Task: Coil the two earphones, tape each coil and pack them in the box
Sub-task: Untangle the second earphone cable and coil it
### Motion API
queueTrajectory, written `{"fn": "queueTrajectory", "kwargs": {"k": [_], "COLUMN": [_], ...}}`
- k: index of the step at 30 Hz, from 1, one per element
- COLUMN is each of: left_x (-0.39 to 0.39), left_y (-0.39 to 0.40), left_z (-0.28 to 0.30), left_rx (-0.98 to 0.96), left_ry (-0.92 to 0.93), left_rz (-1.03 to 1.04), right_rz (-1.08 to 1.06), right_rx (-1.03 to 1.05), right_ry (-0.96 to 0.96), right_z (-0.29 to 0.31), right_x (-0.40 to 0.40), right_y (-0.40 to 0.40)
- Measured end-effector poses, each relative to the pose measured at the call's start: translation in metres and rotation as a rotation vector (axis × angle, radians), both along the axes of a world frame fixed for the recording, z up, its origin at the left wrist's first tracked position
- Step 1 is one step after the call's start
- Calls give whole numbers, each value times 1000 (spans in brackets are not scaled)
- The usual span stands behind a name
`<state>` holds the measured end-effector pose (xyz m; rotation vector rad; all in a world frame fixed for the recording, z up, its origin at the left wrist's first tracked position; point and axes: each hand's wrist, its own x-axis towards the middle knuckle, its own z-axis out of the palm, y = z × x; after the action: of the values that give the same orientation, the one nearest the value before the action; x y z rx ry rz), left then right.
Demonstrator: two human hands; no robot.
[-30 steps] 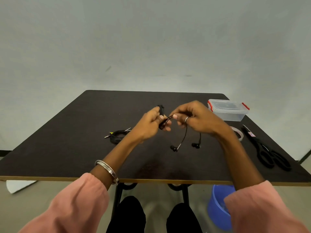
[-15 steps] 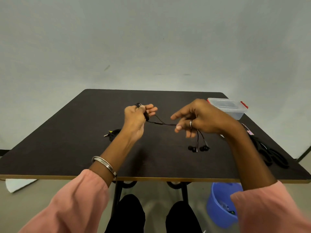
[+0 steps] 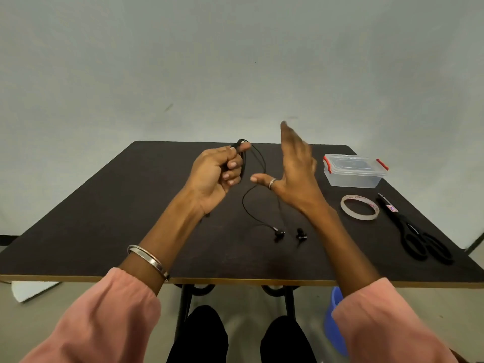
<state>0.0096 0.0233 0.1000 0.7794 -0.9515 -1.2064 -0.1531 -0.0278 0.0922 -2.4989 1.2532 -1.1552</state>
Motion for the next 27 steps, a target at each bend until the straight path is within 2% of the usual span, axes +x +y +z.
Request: {"fn": "queueTrajectory", "kwargs": {"k": [2, 4, 6, 8, 11, 13, 16, 20, 24, 27], "left_x": [-2, -2, -2, 2, 8, 11, 8, -3, -10, -15], "left_y": [2, 4, 6, 7, 8, 8, 8, 5, -4, -8], "left_z": [2, 4, 5, 5, 4, 2, 0, 2, 4, 1], "left_rx": [8, 26, 37, 43, 69, 95, 150, 138, 66, 12], "left_ry": [-63, -144, -187, -166, -96, -72, -37, 161, 303, 291], "left_rz": [-34, -59, -85, -114, -155, -186, -235, -237, -156, -27], "right_rz": [11, 90, 340, 609, 724, 744, 686, 491, 526, 515], "right_rx": [-148, -167, 18, 356, 766, 871, 821, 601, 547, 642], "right_ry": [-71, 17, 4, -190, -472, -635, -789, -563, -326, -389], "right_z": [6, 9, 10, 8, -1, -8, -13, -25, -39, -44], "right_x": [5, 6, 6, 2, -8, -16, -20, -13, 3, 13], "right_y": [-3, -9, -17, -19, -23, -27, -34, -30, -9, 7]}}
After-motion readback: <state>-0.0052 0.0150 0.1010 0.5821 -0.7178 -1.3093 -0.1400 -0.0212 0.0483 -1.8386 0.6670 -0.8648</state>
